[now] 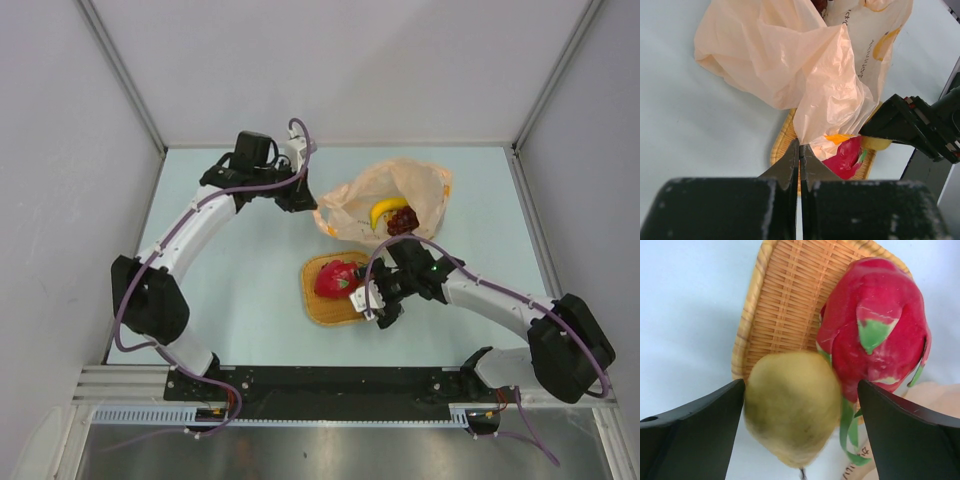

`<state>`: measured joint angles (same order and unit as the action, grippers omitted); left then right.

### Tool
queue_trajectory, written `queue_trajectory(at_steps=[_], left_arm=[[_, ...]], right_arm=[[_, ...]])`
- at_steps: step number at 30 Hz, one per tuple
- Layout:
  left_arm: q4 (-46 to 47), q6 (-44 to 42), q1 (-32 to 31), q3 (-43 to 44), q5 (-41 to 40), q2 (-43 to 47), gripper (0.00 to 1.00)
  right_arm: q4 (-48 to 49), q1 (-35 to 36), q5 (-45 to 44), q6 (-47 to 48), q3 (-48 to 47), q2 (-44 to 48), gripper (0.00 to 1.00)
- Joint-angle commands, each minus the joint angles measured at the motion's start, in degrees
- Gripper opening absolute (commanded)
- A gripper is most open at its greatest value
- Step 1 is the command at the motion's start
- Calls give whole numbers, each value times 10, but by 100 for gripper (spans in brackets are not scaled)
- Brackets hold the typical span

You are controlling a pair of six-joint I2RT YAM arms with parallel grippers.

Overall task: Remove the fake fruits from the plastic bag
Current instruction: Place the fake fruit on the plate.

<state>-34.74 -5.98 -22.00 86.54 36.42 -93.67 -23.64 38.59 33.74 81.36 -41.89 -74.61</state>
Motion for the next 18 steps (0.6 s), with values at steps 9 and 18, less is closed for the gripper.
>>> queue_trajectory(at_steps=[9,18], left_arm=[[24,8,-2,-13,25,29,0],[28,12,-3,-8,30,16,0]], right_arm=[[41,-42,39,-50,6,149,100],[-10,-51,7,-109,4,100,94]])
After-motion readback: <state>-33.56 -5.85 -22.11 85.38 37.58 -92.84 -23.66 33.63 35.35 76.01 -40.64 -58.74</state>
